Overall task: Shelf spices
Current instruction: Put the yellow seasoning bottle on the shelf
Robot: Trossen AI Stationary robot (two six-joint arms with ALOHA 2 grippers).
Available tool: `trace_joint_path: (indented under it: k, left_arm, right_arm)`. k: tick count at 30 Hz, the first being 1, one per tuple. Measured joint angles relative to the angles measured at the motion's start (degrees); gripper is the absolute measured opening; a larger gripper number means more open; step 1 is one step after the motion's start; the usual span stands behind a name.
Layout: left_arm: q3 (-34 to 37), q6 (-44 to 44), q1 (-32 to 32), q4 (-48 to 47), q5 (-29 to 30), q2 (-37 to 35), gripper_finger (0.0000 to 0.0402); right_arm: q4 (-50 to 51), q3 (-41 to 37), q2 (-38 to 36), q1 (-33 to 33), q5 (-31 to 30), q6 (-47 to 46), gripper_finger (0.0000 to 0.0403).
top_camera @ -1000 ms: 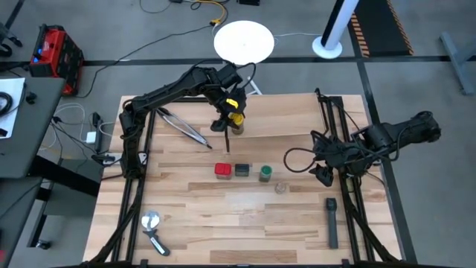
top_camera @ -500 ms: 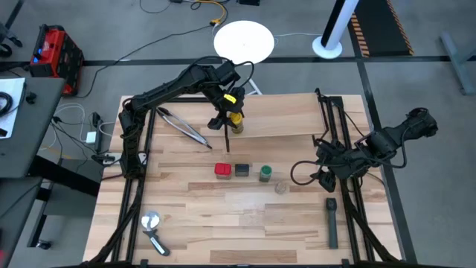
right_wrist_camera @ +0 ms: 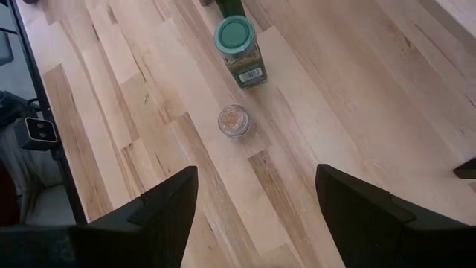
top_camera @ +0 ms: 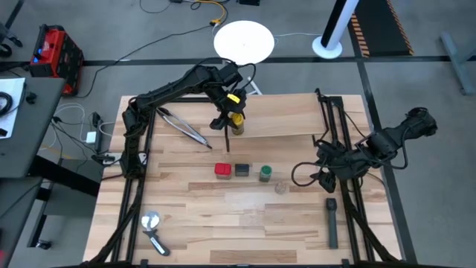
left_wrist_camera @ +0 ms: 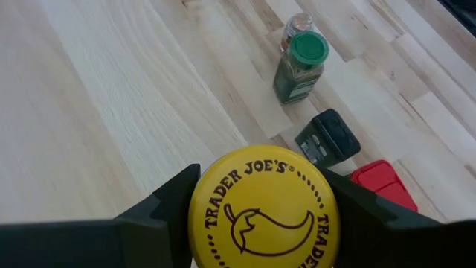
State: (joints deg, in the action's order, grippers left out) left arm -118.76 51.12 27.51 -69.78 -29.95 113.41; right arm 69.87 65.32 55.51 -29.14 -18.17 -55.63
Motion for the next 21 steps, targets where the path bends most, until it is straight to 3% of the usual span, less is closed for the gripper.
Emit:
trace_joint_path:
  k: [8, 14, 21]
  left_arm:
    - [0.0, -0.55, 0.02, 0.32, 0.3, 0.1, 0.0199]
    - [0.06, -1.83, 0.28, 0.13, 1.54, 0.49, 0.0271]
    - [0.11, -1.73, 0.02, 0.15, 2.71, 0.36, 0.028]
  right_arm:
    - [-0.01, 0.0, -0.02, 0.02, -0.02, -0.03, 0.0276]
    - [-0.03, 0.0, 0.0, 0.02, 0.0, -0.01, 0.0276]
    - [-0.01, 0.0, -0.02, 0.02, 0.0, 0.02, 0.0276]
